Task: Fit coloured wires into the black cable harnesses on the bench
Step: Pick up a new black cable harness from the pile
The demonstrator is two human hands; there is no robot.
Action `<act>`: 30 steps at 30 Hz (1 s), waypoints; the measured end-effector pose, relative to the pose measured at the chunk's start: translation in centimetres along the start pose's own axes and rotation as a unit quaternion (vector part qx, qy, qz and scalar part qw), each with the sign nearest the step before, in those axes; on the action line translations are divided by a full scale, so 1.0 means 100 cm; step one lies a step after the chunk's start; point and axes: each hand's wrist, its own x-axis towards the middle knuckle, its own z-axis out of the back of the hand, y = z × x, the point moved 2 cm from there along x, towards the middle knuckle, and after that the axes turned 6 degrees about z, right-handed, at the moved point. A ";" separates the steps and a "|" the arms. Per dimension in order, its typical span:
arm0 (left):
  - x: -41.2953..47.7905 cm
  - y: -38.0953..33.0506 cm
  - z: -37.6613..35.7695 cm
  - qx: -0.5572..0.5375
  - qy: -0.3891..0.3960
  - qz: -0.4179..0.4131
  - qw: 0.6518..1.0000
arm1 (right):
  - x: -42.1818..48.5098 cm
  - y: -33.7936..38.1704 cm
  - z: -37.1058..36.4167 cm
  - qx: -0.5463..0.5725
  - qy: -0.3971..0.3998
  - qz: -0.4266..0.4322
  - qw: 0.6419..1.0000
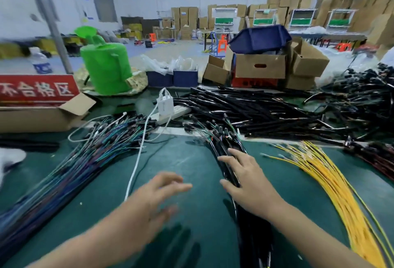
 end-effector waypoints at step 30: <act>-0.006 0.136 0.103 0.229 -0.112 0.427 0.868 | -0.014 0.012 -0.016 0.028 0.008 -0.050 0.998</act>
